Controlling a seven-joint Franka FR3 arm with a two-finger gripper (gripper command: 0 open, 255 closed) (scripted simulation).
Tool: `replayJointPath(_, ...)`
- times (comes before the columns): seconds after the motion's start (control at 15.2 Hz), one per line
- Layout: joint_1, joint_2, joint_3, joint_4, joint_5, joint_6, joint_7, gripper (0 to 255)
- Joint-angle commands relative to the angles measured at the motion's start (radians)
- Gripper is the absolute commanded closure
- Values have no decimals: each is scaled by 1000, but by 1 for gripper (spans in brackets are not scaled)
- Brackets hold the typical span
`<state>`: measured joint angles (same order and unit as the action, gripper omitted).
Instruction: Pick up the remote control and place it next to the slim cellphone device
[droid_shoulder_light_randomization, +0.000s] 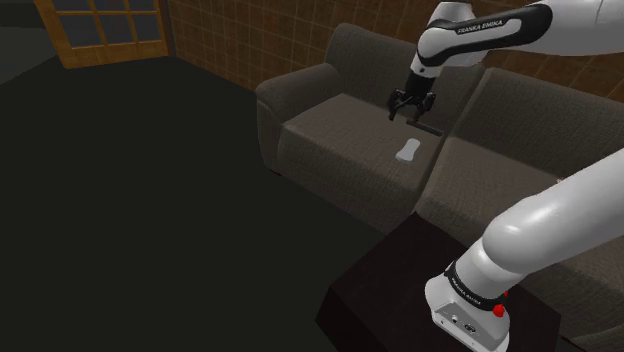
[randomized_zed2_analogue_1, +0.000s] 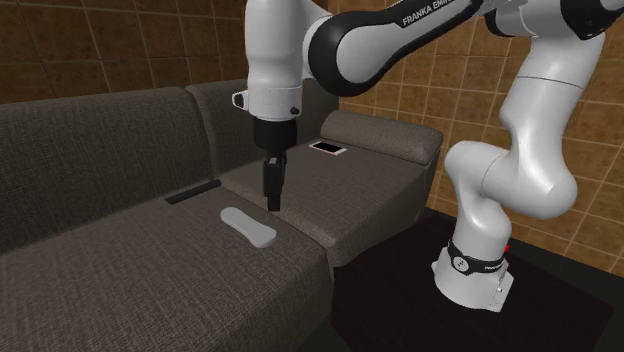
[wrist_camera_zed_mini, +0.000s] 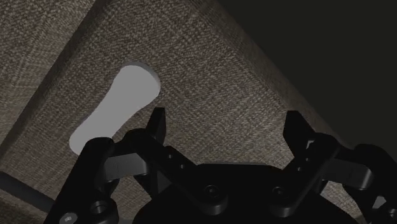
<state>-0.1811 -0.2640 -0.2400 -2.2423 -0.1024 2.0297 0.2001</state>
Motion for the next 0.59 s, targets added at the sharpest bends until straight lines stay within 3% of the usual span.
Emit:
replayJointPath(0.0, -18, 48, -21, 16, 11, 30, 24, 0)
replayJointPath(0.53, -86, 287, -105, 122, 104, 141, 88, 0)
